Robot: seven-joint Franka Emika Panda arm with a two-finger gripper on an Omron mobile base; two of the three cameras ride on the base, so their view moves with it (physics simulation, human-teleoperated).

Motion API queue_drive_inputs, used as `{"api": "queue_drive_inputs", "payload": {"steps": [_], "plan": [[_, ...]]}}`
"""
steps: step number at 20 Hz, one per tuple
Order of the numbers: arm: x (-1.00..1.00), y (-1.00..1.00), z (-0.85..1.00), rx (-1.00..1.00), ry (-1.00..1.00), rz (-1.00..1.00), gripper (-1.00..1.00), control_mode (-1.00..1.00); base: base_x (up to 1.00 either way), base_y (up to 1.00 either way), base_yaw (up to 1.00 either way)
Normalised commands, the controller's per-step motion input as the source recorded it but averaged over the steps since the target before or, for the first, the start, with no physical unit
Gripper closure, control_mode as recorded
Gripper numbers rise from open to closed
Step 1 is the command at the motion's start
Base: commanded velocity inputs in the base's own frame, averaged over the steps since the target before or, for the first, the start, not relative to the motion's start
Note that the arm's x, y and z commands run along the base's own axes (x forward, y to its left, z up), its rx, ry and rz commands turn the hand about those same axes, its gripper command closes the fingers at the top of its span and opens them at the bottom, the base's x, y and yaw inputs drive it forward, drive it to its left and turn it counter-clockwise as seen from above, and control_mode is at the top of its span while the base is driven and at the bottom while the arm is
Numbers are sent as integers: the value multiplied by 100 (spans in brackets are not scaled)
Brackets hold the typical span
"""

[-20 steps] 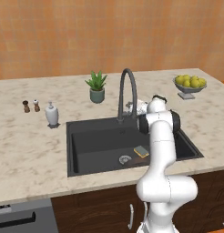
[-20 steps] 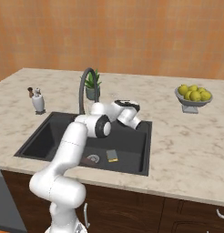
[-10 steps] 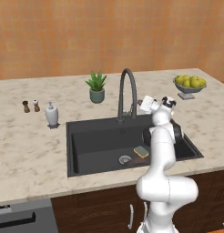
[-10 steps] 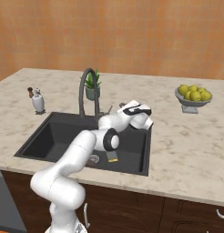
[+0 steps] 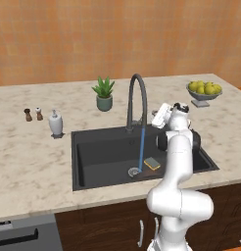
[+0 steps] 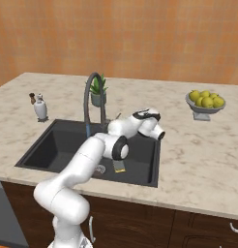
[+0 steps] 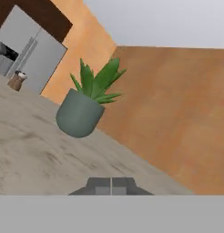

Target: Pick the pan and sponge and place them into the sink. Then turn on the water.

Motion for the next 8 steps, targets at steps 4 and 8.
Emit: {"api": "queue_drive_inputs", "payload": {"steps": [4, 8], "plan": [[-90, 0, -67, -74, -11, -56, 100, -100, 0, 0, 0], [-100, 0, -61, -90, -15, -47, 100, -100, 0, 0, 0]]}}
